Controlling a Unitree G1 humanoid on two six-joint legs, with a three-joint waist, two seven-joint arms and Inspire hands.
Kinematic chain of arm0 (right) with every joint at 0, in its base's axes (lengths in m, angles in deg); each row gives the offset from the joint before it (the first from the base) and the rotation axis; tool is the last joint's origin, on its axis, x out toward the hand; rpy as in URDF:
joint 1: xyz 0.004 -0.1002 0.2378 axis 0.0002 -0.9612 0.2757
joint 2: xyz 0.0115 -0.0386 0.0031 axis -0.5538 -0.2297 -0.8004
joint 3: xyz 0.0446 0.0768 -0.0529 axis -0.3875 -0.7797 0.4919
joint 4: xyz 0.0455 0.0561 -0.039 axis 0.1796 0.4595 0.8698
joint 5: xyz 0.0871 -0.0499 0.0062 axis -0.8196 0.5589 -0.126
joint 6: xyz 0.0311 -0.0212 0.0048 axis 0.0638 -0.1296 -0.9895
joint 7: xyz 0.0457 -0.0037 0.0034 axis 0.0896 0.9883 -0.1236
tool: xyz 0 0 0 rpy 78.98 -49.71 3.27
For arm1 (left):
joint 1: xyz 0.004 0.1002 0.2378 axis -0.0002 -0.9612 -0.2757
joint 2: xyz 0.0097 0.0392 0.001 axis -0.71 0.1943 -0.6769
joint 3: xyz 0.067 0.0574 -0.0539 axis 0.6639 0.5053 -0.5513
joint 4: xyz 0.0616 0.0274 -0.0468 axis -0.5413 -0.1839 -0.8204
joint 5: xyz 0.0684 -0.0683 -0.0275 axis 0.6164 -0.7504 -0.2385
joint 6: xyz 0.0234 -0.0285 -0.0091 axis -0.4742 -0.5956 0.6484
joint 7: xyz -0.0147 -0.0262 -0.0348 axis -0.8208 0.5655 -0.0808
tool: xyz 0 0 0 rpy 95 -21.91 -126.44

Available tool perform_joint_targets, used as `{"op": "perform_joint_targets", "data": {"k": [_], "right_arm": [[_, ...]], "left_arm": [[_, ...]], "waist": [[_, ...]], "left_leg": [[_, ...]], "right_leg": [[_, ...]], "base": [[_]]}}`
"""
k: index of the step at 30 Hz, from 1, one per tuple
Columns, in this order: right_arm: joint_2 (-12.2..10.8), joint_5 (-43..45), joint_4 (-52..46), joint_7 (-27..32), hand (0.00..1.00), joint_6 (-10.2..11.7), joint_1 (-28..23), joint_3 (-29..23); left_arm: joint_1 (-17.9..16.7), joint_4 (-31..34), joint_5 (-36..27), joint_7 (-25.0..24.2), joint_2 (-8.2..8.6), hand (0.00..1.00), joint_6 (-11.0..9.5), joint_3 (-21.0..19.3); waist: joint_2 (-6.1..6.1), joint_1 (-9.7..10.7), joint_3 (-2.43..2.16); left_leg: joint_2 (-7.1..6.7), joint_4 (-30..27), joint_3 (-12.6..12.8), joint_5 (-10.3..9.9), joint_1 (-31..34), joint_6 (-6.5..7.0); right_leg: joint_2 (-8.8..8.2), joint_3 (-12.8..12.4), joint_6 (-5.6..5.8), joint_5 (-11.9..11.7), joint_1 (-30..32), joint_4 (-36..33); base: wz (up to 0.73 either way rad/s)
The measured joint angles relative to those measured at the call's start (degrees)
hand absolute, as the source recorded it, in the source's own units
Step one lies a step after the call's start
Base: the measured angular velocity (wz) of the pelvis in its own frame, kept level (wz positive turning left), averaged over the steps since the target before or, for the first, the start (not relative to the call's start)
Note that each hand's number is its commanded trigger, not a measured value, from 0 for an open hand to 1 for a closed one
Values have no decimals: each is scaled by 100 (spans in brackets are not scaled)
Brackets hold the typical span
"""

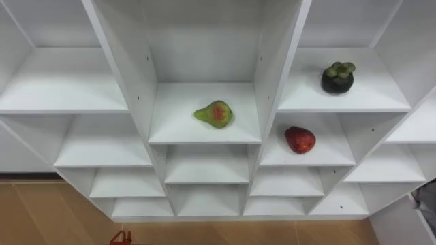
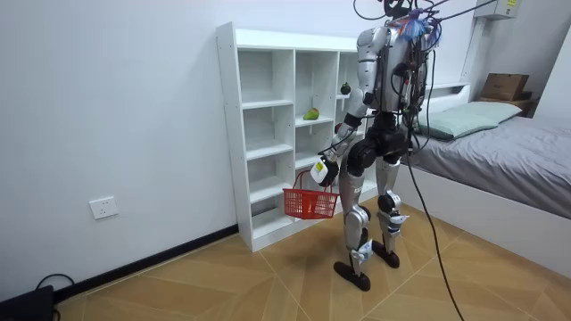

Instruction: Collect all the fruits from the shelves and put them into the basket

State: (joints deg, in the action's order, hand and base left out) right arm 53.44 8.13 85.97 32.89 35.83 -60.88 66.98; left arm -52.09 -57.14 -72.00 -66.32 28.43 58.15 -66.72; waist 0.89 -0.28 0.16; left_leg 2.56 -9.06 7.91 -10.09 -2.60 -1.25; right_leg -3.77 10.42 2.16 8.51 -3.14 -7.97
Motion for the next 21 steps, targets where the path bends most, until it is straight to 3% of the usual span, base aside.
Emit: {"op": "perform_joint_targets", "data": {"k": [21], "right_arm": [[-1, -123, 44, 130, 0, -3, 11, 2]], "left_arm": [[-20, 4, -34, 100, 0, 100, 0, 13]], "waist": [[-23, 6, 1]], "left_leg": [[-1, 43, 4, 0, 8, 0]], "right_leg": [[6, -7, 0, 0, -20, 15]], "base": [[0]]}}
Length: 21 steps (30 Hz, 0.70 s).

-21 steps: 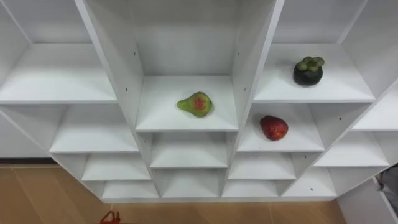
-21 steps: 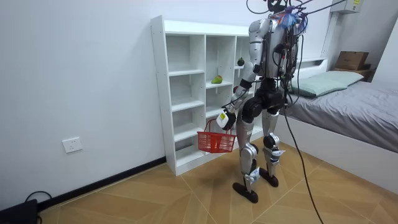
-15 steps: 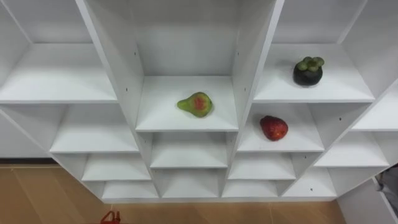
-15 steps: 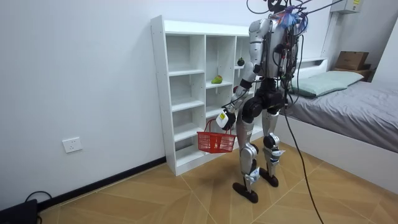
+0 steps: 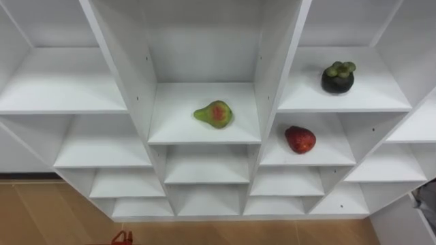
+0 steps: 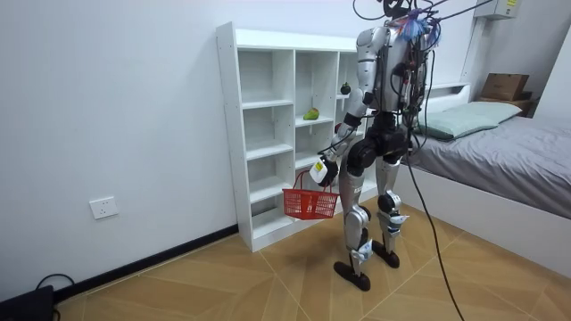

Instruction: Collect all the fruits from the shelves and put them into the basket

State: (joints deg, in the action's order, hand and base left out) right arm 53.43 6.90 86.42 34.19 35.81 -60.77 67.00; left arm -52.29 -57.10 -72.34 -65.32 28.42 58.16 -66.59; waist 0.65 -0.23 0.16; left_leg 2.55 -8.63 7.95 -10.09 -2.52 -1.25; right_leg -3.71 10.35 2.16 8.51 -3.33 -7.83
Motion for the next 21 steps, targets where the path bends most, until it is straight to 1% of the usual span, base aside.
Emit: {"op": "perform_joint_targets", "data": {"k": [5, 9, 12, 15, 19, 21], "right_arm": [[-5, 22, -56, 169, 0, 4, -7, 18], [-14, 90, -109, 564, 0, 14, -23, 8], [-12, 396, -188, 904, 0, 38, -15, -42], [-12, 715, -272, 1149, 0, 162, -28, -65], [-5, 1048, -325, 1389, 0, 276, -26, -172], [-3, 1382, -590, 1605, 0, 336, -134, -288]], "left_arm": [[4, -2, -15, 1, 0, 100, 0, 13], [4, -1, -116, 1, 0, 100, 0, 18], [1, -1, -115, 6, -1, 100, -3, 11], [3, -1, -107, 73, -2, 100, -20, 9], [3, -6, -109, 123, -8, 100, -123, 9], [5, -2, -116, 125, -12, 100, -175, 7]], "waist": [[-16, 9, 1], [-28, 15, -3], [-23, 15, -4], [-8, 17, -6], [4, 17, -4], [5, 18, 1]], "left_leg": [[0, -3, -4, 0, -8, 0], [0, -4, -10, 0, -12, 0], [0, -5, -9, 0, -18, 0], [0, -6, -9, 0, -19, 0], [0, -3, 9, 0, -25, 0], [0, 0, 30, 0, -19, 0]], "right_leg": [[-1, 8, 0, 0, -7, 1], [-1, 18, 0, 0, 4, 0], [0, 14, 0, 0, 22, -3], [0, 14, 0, 0, 24, -4], [0, -9, 0, 0, 22, -5], [1, -39, 0, 0, 32, -15]], "base": [[0], [0], [0], [0], [-1], [-6]]}}
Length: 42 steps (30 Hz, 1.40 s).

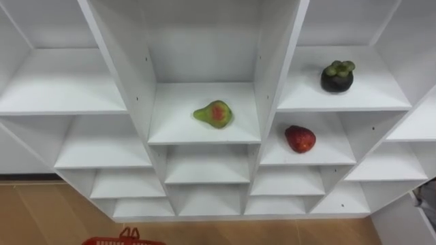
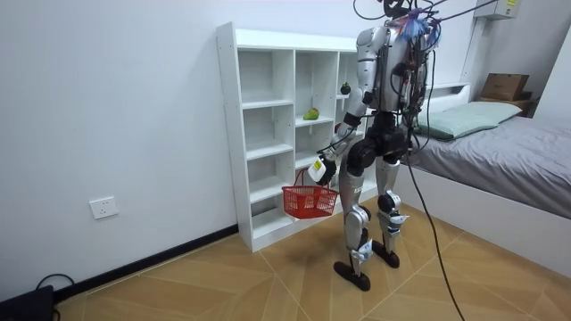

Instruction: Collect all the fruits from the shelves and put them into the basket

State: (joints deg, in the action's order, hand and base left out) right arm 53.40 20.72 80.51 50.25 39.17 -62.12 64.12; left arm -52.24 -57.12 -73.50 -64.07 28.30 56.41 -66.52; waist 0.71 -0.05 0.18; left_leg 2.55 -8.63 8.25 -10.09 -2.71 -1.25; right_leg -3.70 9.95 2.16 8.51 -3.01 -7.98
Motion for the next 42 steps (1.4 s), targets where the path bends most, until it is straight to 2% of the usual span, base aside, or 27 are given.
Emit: {"op": "perform_joint_targets", "data": {"k": [2, 5, 7, 10, 16, 19, 23, 27, 32, 34, 39, 42], "right_arm": [[3, 181, -363, 154, 0, 58, -125, -43], [1, 394, -1166, 388, 0, 97, -358, -66], [-2, 527, -2299, 512, 0, 129, -632, -67], [-4, 661, -3201, 714, 0, 310, -869, -47], [-19, 919, -4570, 1059, 0, 373, -1261, 148], [-23, 917, -5231, 1246, 0, 380, -1298, 223], [-10, 923, -5848, 1633, 0, 499, -1300, 217], [20, 924, -6407, 2053, 0, 606, -1359, 267], [52, 984, -6599, 2394, 0, 653, -1362, 469], [149, 1092, -6838, 2531, 0, 662, -1363, 609], [399, 1115, -7355, 2853, 0, 766, -1320, 847], [452, 1115, -7523, 2995, 0, 816, -1303, 861]], "left_arm": [[4, 0, 0, 2, -2, 100, -3, 1], [11, 13, -3, 1, -10, 100, -10, 41], [-24, 90, 3, 0, -34, 100, -26, 84], [-94, 263, -16, -2, -71, 100, -65, 173], [-114, 448, -55, -3, -98, 100, -158, 451], [-110, 446, -53, -2, -101, 100, -207, 542], [-138, 447, -55, -3, -101, 100, -208, 543], [-189, 454, -55, -3, -106, 100, -208, 586], [-204, 458, -59, -2, -118, 100, -208, 743], [-195, 457, -59, -3, -113, 100, -209, 769], [-205, 450, -187, -9, -127, 100, -208, 839], [-196, 450, -189, -29, -132, 100, -208, 909]], "waist": [[-1, 0, 14], [4, 48, 9], [-4, 139, 12], [13, 195, 3], [26, 218, -18], [27, 266, -19], [38, 268, -28], [0, 261, -27], [-62, 208, -19], [-85, 123, -23], [-70, 53, -25], [-61, -36, -23]], "left_leg": [[1, 2, 33, 0, 6, 0], [2, 15, 67, -1, 21, 1], [1, 12, 69, 1, 60, 2], [1, 13, 68, 1, 50, 2], [0, 12, 95, 1, 102, 2], [0, 14, 107, 1, 98, 3], [1, 20, 122, 1, 32, 3], [1, 42, 123, 0, -1, 2], [3, 44, 153, 0, -2, 2], [12, 48, 245, 0, 1, 2], [12, 89, 260, 1, 9, 3], [12, 90, 263, 1, 2, 3]], "right_leg": [[2, -30, 0, 0, 15, -3], [1, -62, 4, -1, 90, -19], [0, -70, 4, -1, 126, -50], [-2, -70, 4, 0, 129, -51], [2, -124, 5, 0, 189, -69], [4, -147, 5, 0, 195, -78], [18, -223, 3, -2, 190, -80], [26, -238, 5, -4, 197, -80], [30, -285, 4, -4, 208, -127], [39, -382, 2, -5, 277, -183], [42, -392, 2, -24, 285, -180], [49, -405, 2, -26, 281, -173]], "base": [[-8], [-6], [0], [0], [-3], [-4], [-7], [0], [-5], [-21], [-2], [-1]]}}
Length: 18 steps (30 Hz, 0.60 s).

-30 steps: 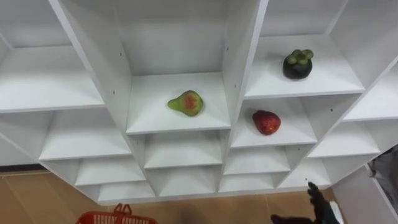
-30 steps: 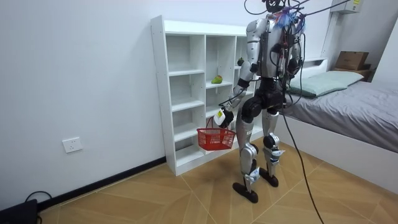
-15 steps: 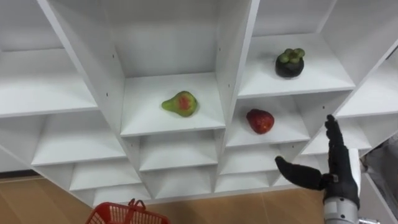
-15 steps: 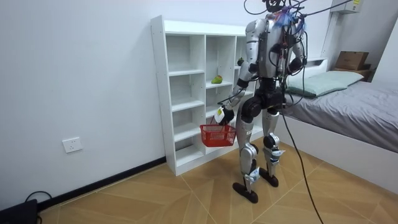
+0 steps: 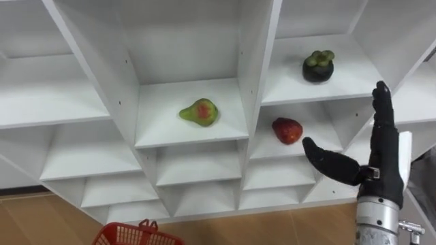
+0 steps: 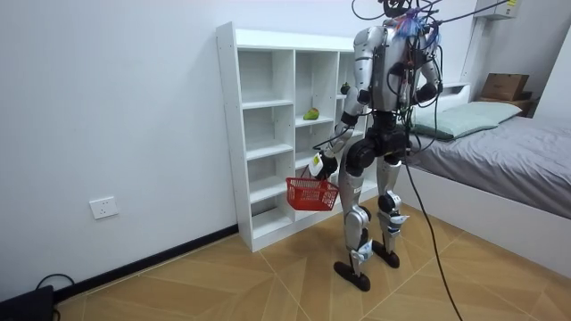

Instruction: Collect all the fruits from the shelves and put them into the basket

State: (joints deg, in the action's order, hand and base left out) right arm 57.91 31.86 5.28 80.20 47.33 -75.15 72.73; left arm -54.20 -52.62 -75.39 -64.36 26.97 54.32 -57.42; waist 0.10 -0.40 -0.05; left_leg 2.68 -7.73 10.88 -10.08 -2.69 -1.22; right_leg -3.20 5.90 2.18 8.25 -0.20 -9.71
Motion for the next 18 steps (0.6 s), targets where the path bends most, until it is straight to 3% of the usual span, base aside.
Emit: {"op": "perform_joint_targets", "data": {"k": [9, 18], "right_arm": [[234, 0, -17, 195, 0, 29, 231, 391], [305, -1, -139, 195, 0, 29, 314, 441]], "left_arm": [[-8, -1, -112, -12, -111, 100, 3, 261], [-5, -1, -114, -25, -163, 100, 36, 320]], "waist": [[37, -20, 20], [68, -31, 14]], "left_leg": [[1, 6, -8, 0, 8, 0], [1, 7, -17, 0, 9, 0]], "right_leg": [[0, 5, 0, 0, 1, 5], [0, 19, 0, 0, -9, 3]], "base": [[0], [0]]}}
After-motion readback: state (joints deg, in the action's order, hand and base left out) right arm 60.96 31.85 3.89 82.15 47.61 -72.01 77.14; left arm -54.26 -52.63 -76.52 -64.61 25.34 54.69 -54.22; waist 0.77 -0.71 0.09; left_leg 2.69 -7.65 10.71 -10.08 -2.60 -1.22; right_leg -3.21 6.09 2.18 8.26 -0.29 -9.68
